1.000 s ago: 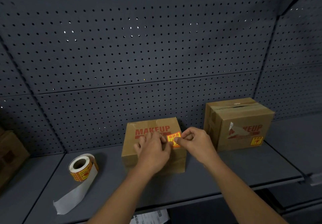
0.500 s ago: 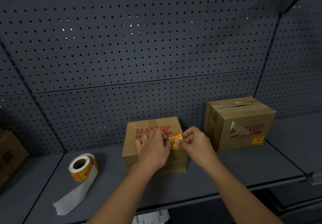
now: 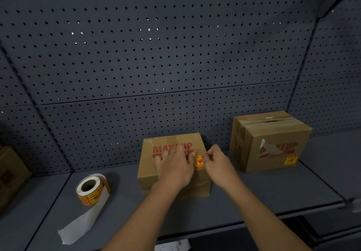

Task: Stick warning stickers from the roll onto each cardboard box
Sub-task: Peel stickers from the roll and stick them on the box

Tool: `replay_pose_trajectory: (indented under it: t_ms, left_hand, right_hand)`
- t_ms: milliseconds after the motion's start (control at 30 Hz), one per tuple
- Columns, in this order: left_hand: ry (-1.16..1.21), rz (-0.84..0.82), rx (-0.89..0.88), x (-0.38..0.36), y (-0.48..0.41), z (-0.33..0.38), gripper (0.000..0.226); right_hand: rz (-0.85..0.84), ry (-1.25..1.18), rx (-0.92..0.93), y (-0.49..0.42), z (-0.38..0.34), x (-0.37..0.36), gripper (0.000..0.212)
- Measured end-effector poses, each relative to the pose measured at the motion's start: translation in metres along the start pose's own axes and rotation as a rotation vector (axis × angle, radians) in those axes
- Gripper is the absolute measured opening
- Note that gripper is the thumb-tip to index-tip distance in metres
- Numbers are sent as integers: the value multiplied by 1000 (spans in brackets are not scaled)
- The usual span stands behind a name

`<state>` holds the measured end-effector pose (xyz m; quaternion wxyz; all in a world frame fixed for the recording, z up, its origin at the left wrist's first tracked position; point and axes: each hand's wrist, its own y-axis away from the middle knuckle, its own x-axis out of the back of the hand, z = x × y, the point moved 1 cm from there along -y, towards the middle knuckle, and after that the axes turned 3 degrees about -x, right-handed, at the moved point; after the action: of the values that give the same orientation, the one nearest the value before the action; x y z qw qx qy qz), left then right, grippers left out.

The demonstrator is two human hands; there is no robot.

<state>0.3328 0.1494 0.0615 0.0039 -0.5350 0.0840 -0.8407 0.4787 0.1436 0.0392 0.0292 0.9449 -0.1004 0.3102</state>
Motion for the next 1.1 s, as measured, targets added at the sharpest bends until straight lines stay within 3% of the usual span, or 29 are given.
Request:
replay_pose_trajectory:
  t_ms: [133,467,600,733,1100]
  left_hand:
    - [22,44,23,-3,-7,-4,35]
    - [144,73,51,-5,-10,-7,15]
    - [127,95,30,-6,-8,-7,17]
    - [120,51,19,-4,-8,-8,34]
    - [113,101,-4,-8,-6,-11,17]
  right_hand:
    - [35,-68,1,2,2,-4,35]
    - [-18,-295,-150,-12,0,-3,23]
    - [-45,-219,-127,-12,1,1,19]
    - [5,-152,-56,-9,1,0,33]
    - [72,37,77,-4,7,-5,32]
